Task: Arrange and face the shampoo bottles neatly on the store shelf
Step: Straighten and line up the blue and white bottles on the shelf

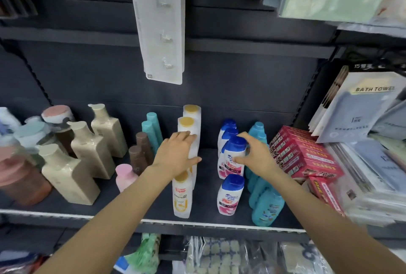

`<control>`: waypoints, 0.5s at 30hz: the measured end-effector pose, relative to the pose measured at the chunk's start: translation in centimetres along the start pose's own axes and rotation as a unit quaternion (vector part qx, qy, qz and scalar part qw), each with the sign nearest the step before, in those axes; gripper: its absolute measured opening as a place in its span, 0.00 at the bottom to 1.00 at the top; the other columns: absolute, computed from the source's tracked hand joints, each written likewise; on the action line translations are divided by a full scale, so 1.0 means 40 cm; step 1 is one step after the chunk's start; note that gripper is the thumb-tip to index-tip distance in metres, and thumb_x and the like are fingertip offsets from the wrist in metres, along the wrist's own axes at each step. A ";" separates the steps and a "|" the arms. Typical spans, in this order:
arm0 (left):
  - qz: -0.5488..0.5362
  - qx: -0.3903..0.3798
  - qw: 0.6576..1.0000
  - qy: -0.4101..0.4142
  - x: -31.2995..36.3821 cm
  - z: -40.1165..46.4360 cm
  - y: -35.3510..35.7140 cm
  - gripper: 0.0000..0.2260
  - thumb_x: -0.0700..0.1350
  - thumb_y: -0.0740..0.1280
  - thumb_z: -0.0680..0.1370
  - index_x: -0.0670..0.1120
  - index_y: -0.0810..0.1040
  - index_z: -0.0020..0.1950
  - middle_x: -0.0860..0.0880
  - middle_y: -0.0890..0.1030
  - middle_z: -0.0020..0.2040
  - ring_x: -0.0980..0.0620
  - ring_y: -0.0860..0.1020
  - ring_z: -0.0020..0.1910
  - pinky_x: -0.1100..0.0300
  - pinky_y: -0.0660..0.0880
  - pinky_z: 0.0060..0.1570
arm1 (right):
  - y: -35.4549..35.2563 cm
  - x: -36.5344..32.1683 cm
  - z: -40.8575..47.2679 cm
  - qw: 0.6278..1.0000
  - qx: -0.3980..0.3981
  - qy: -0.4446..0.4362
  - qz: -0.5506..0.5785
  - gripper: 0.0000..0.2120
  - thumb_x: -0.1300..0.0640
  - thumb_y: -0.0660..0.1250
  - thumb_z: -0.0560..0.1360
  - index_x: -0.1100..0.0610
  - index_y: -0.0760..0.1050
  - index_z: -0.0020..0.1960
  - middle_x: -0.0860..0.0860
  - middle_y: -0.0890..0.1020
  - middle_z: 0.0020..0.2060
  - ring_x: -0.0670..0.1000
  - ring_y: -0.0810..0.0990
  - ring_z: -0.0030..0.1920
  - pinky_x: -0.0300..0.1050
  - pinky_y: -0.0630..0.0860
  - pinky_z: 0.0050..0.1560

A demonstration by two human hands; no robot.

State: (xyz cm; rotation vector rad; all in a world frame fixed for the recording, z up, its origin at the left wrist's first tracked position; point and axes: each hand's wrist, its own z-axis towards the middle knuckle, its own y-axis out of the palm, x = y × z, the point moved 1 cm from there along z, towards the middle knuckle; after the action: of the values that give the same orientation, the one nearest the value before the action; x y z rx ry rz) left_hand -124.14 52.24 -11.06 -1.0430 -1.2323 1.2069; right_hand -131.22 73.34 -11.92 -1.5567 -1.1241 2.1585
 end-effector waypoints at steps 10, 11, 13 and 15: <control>-0.046 0.011 0.999 -0.023 0.001 -0.003 0.029 0.29 0.54 0.64 0.77 0.51 0.58 0.76 0.50 0.58 0.77 0.49 0.57 0.75 0.53 0.60 0.72 | 0.043 0.077 0.031 0.992 -0.113 0.021 -0.057 0.22 0.62 0.75 0.68 0.57 0.75 0.60 0.45 0.74 0.35 0.42 0.71 0.35 0.36 0.67 0.42; -0.052 0.014 0.998 -0.025 0.001 -0.002 0.030 0.30 0.53 0.65 0.77 0.51 0.57 0.76 0.50 0.57 0.77 0.50 0.56 0.76 0.54 0.59 0.73 | 0.045 0.082 0.030 0.991 -0.117 0.028 -0.052 0.23 0.61 0.76 0.68 0.57 0.75 0.61 0.48 0.77 0.40 0.45 0.73 0.39 0.36 0.68 0.46; -0.068 0.017 0.997 -0.026 0.001 -0.001 0.035 0.30 0.53 0.65 0.77 0.51 0.56 0.76 0.50 0.56 0.77 0.51 0.54 0.76 0.55 0.57 0.74 | 0.047 0.090 0.031 0.991 -0.120 0.037 -0.048 0.24 0.60 0.75 0.68 0.58 0.74 0.63 0.52 0.79 0.51 0.48 0.75 0.50 0.37 0.69 0.52; -0.083 0.020 0.996 -0.023 0.003 -0.006 0.044 0.30 0.52 0.64 0.78 0.50 0.55 0.77 0.50 0.54 0.78 0.51 0.51 0.77 0.57 0.54 0.74 | 0.047 0.093 0.032 0.992 -0.115 0.040 -0.042 0.24 0.60 0.75 0.69 0.57 0.74 0.64 0.53 0.78 0.55 0.49 0.75 0.54 0.37 0.69 0.53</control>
State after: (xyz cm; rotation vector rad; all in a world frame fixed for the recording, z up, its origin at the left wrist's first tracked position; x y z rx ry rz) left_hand -124.07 52.54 -12.80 -0.8702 -1.2987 1.1266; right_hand -133.40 73.76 -15.68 -1.6406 -1.4253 1.9519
